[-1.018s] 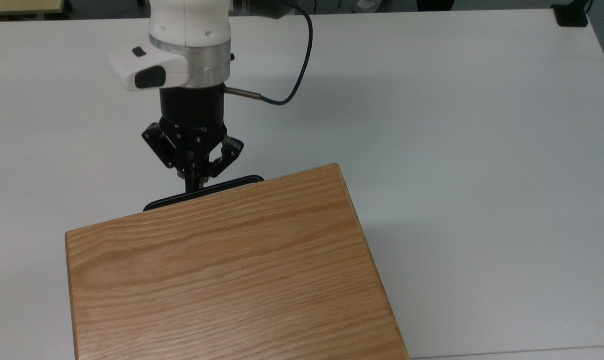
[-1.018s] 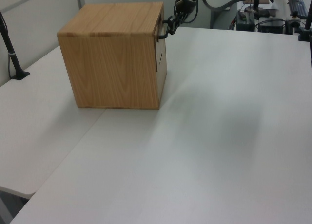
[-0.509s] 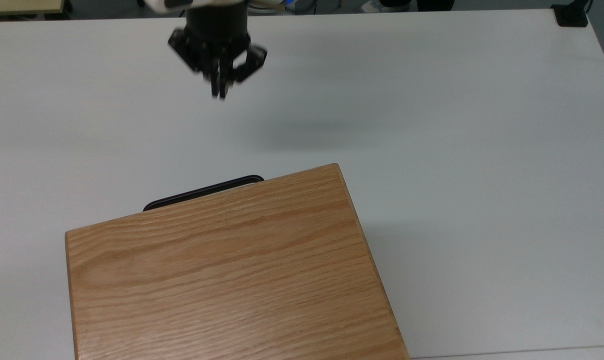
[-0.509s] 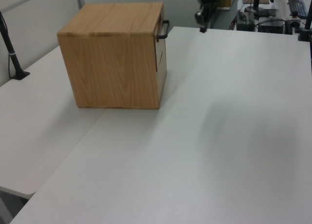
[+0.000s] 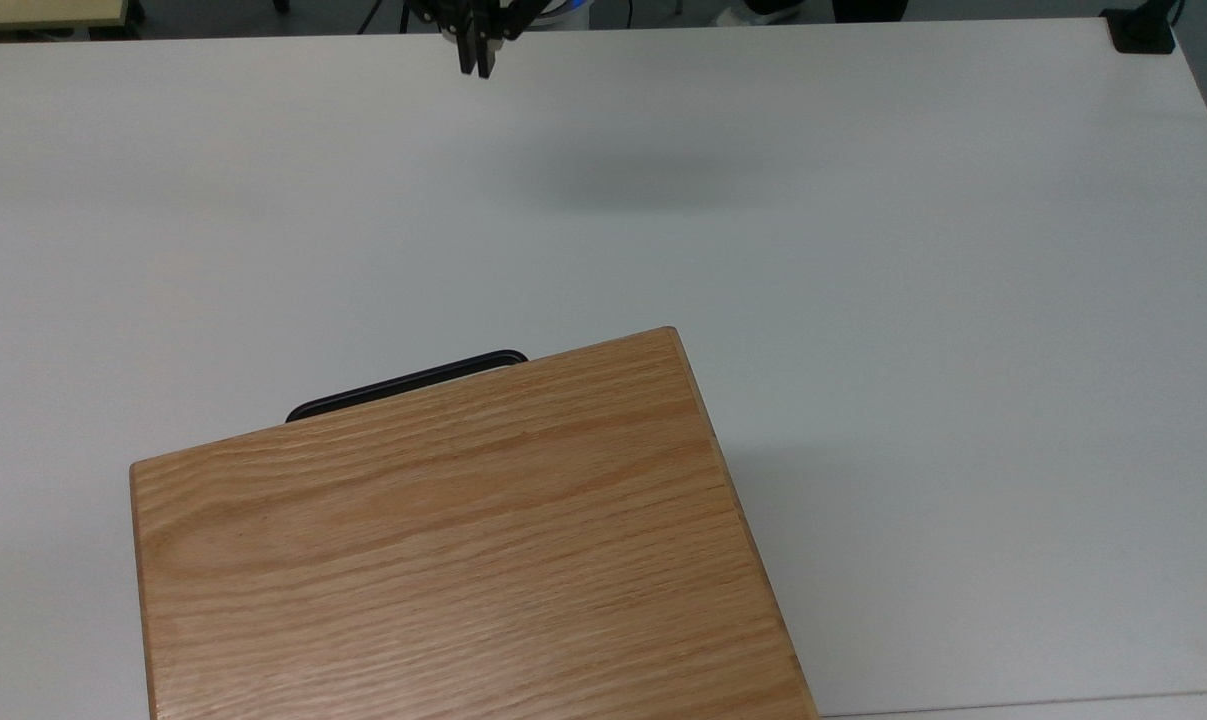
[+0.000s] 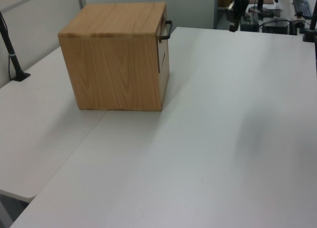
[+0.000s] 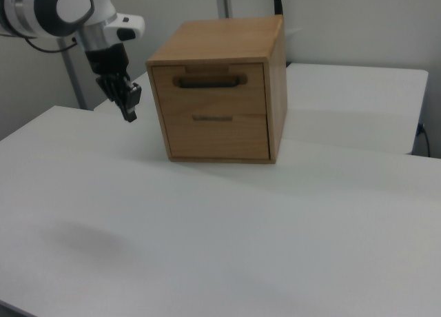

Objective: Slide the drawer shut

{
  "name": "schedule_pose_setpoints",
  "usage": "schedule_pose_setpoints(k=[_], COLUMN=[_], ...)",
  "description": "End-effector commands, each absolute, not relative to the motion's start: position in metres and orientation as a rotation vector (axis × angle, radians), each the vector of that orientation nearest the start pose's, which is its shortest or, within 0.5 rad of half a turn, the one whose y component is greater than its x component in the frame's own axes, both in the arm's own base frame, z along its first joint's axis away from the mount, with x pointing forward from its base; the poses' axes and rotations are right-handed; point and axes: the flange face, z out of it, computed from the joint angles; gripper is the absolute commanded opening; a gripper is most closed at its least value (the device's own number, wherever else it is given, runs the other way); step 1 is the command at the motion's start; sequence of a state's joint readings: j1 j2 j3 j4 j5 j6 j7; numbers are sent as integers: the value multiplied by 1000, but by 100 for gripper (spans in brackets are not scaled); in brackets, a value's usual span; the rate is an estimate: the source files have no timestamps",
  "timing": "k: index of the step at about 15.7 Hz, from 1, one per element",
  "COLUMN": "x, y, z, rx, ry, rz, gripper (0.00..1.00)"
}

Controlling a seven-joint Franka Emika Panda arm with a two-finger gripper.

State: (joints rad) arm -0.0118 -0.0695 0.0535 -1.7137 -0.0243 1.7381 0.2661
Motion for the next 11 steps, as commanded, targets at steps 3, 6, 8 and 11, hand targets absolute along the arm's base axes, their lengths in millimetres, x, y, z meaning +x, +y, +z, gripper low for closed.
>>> schedule_pose_setpoints(k=[3, 6, 8, 11], x=[541, 548, 549, 556], y=[2, -9, -18, -31], z=[598, 604, 605, 616], rx=[-3115, -3118, -3139, -3157], ry=[380, 347, 291, 160], rz=[-136, -155, -159, -187], gripper=[100, 100, 100, 100])
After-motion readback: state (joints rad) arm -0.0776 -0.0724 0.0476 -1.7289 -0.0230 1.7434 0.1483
